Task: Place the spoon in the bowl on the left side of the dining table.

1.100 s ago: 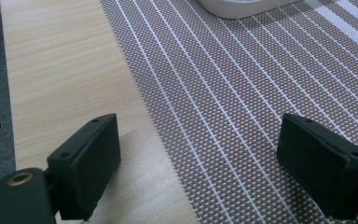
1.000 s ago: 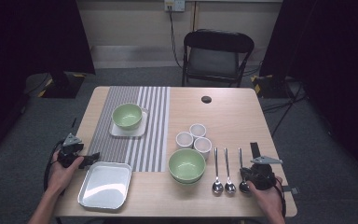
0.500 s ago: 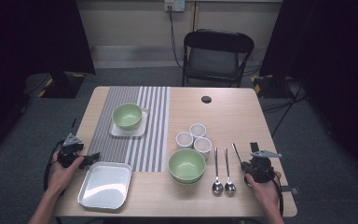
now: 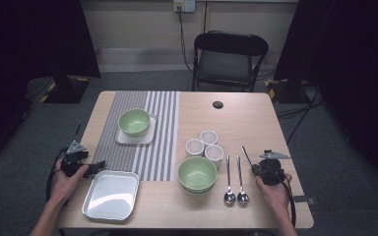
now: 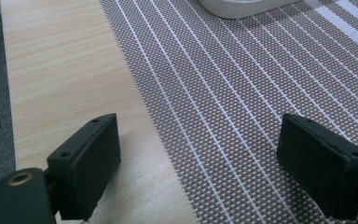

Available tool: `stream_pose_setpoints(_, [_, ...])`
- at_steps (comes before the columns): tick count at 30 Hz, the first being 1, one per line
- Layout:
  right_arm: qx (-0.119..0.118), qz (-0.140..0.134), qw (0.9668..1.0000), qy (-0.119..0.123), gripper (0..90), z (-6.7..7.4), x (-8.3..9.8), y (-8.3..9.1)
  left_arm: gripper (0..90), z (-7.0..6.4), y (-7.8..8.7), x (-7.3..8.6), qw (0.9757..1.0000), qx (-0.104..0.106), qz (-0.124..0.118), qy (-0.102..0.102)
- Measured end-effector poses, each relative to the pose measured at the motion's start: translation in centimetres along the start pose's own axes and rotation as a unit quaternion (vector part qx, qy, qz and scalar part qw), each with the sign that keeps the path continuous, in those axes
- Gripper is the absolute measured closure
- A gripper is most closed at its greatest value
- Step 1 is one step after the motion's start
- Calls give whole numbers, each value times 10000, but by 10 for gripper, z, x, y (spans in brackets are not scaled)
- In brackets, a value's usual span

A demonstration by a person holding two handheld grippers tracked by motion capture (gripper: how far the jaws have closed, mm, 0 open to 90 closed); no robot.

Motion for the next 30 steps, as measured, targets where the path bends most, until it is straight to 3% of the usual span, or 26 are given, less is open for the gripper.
stream_pose_setpoints(5, [-6, -33, 10000, 12, 782, 2, 1, 1, 130, 0, 0, 0, 10000, 0, 0, 0])
stream_pose_setpoints(17, [-25, -48, 10000, 77, 783, -2, 17, 15, 130, 0, 0, 0, 10000, 0, 0, -1])
stream_pose_setpoints(30, [-35, -130, 9999, 86, 765, 0, 9, 7, 130, 0, 0, 0, 10000, 0, -3, 2])
Point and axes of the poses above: each handheld gripper's, and its own axes: y roughly backward along the jaws, x roughly out of its underside, z roughly to its left, the point moved 5 cm from there along -y, roughly forward along the jaws, and after that the axes turned 8 degrees about x, right-handed, at the moved point
